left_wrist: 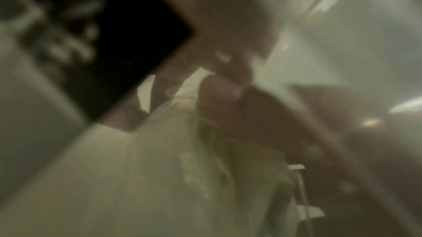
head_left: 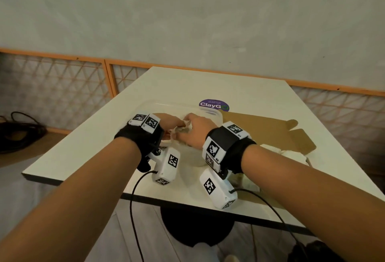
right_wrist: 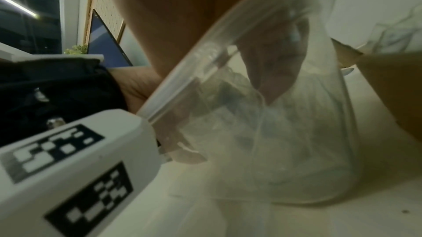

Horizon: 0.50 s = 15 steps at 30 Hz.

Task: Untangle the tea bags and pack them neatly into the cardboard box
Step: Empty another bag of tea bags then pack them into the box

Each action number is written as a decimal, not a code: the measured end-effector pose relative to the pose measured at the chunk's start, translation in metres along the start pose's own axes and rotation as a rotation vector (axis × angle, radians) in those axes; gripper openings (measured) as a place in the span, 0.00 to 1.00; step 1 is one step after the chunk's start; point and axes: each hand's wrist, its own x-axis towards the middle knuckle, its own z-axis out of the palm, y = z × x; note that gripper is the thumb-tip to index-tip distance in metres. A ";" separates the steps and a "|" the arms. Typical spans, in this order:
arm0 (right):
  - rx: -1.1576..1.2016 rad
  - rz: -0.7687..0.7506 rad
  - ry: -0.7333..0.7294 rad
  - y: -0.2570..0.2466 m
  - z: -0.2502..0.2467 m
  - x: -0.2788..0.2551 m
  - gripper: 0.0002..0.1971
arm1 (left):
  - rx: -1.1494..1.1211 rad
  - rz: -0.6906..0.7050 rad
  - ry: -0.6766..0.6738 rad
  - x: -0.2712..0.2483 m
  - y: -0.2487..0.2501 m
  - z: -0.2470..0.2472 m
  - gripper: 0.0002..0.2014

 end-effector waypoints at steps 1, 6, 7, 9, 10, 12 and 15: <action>0.042 -0.021 0.033 0.001 -0.001 -0.001 0.21 | -0.042 0.000 -0.028 -0.001 0.000 -0.002 0.10; 0.185 -0.079 0.184 0.006 -0.012 0.000 0.05 | -0.468 0.026 -0.178 -0.008 -0.002 -0.017 0.11; 0.206 -0.081 0.183 0.006 -0.015 -0.001 0.05 | -0.541 0.021 -0.191 -0.009 -0.004 -0.020 0.13; 0.238 -0.111 0.179 0.006 -0.019 -0.002 0.08 | -0.631 0.040 -0.213 -0.013 -0.005 -0.023 0.16; 0.202 -0.134 0.172 0.005 -0.021 -0.003 0.11 | -0.669 0.050 -0.214 -0.014 -0.006 -0.025 0.17; 0.042 -0.178 0.132 0.003 -0.023 -0.002 0.21 | -0.731 0.054 -0.205 -0.017 -0.005 -0.026 0.17; -0.002 -0.220 0.097 0.000 -0.025 0.002 0.28 | -0.757 0.080 -0.235 -0.025 -0.003 -0.022 0.19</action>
